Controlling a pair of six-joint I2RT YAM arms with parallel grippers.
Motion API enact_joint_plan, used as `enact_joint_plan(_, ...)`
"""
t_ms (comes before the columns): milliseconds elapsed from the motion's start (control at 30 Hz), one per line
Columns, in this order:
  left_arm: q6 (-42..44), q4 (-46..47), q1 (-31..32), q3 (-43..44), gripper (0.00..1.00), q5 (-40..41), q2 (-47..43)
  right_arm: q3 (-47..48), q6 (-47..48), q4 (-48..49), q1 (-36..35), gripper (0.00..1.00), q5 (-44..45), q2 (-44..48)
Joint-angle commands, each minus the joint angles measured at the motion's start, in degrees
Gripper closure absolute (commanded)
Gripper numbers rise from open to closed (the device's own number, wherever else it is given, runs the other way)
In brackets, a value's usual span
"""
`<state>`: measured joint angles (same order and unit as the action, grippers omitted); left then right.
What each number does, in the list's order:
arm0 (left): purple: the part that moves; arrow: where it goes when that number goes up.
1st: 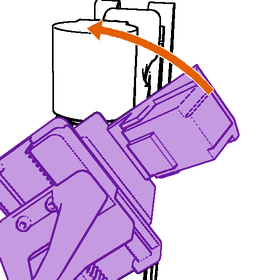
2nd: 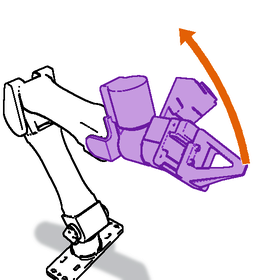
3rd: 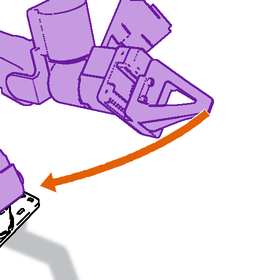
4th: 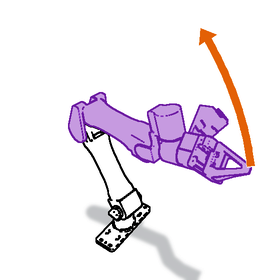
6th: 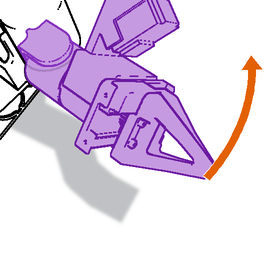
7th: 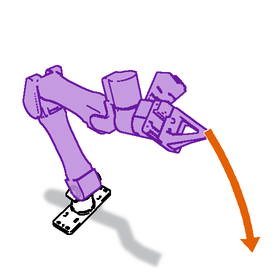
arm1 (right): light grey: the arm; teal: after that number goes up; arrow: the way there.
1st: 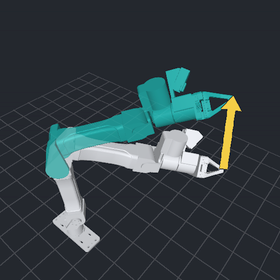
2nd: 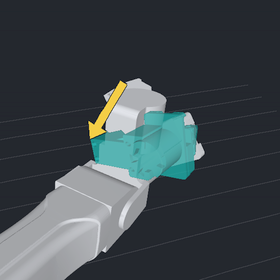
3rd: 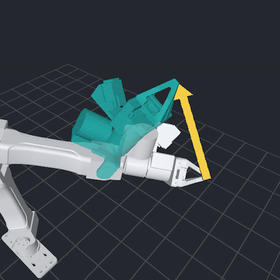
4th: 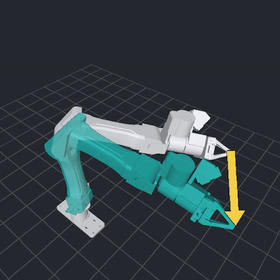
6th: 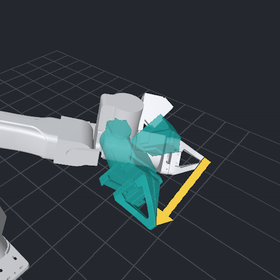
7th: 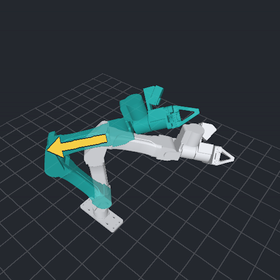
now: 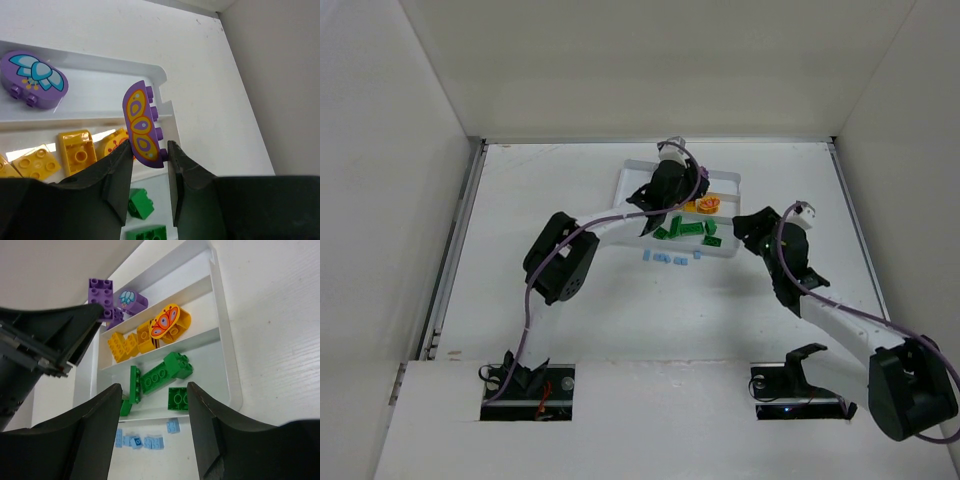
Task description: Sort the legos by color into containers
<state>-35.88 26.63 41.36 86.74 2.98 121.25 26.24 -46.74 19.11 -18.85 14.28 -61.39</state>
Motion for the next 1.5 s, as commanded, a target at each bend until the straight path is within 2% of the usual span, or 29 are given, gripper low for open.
enact_joint_plan(0,-5.2,-6.7,-1.2,7.6,0.80,2.2,3.1,-1.1,-0.5,3.1,-0.4,0.40,0.8,0.9)
enact_joint_plan(167,-12.4,-11.4,-1.9,17.5,0.80,3.3,10.0,-1.2,-0.7,4.7,-0.5,0.39,0.3,-0.5)
enact_joint_plan(400,-19.1,-13.5,-2.6,21.5,0.80,6.7,14.1,-1.6,-1.6,6.2,-0.5,0.39,-1.5,-1.5)
enact_joint_plan(567,-20.5,-14.0,-2.5,25.6,0.78,6.7,17.3,-1.6,-2.4,7.6,-0.5,0.39,-2.9,-2.8)
enact_joint_plan(867,-19.1,-12.8,-2.6,27.0,0.56,5.7,17.2,-1.5,-2.4,7.9,-1.0,0.39,-3.2,-3.3)
enact_joint_plan(1000,-17.0,-10.5,-2.6,24.2,0.49,5.2,13.8,-1.4,-1.9,7.9,-1.4,0.45,-2.8,-2.6)
enact_joint_plan(1100,-14.2,-8.8,-2.7,19.5,0.53,3.6,8.6,-0.5,-0.4,7.2,-2.3,0.64,-3.4,-2.8)
enact_joint_plan(1200,-9.1,-4.4,-2.4,10.2,0.60,2.7,0.2,1.3,2.2,5.7,-5.5,0.75,-2.9,-3.0)
enact_joint_plan(1333,-1.0,-1.9,-1.8,-6.1,0.73,1.9,-14.2,4.8,6.1,3.3,-10.3,0.80,0.2,-7.2)
enact_joint_plan(1467,4.0,-0.4,-0.5,-25.0,0.74,2.9,-29.5,9.5,10.5,-1.4,-14.5,0.76,1.1,-11.6)
